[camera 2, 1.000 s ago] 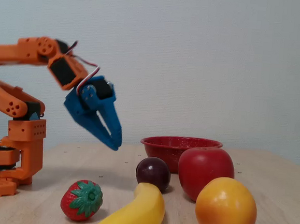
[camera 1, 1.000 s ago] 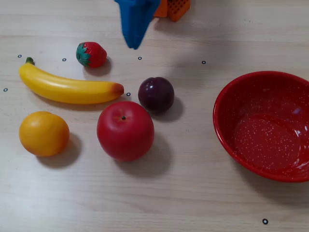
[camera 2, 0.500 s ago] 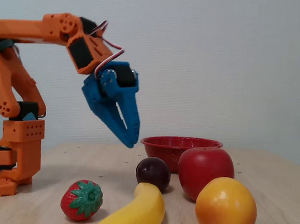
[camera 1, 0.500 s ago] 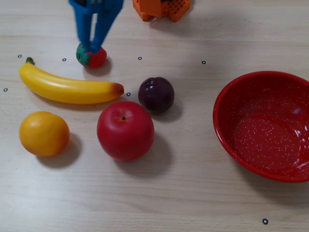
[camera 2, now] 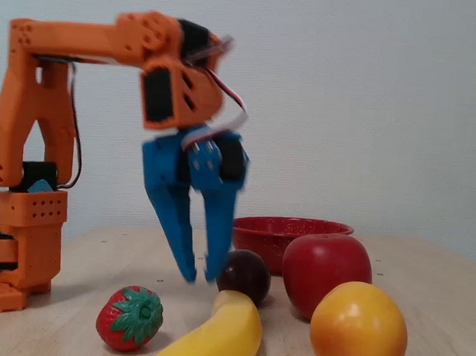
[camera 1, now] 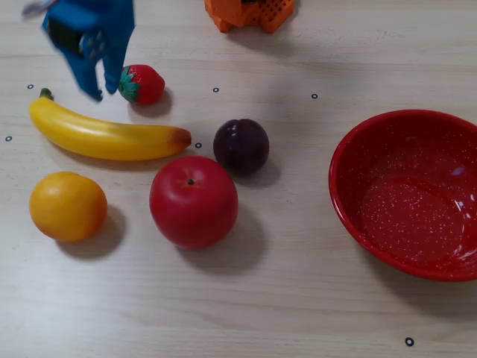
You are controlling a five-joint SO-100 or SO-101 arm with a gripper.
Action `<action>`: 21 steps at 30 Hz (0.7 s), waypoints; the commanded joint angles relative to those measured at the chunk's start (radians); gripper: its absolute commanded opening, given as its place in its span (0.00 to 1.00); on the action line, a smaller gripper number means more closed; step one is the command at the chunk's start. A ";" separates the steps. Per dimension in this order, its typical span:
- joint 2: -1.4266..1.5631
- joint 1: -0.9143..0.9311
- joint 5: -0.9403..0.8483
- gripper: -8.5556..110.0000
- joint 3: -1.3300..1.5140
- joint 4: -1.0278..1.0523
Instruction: Put the banana in the red bowl.
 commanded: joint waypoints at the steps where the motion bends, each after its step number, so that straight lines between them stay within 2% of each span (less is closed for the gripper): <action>1: -0.026 -0.018 0.057 0.20 -0.170 0.058; 4: -0.086 -0.023 0.103 0.29 -0.235 0.097; 13: -0.126 -0.012 0.198 0.36 -0.212 0.086; 21: -0.178 0.005 0.233 0.36 -0.160 -0.005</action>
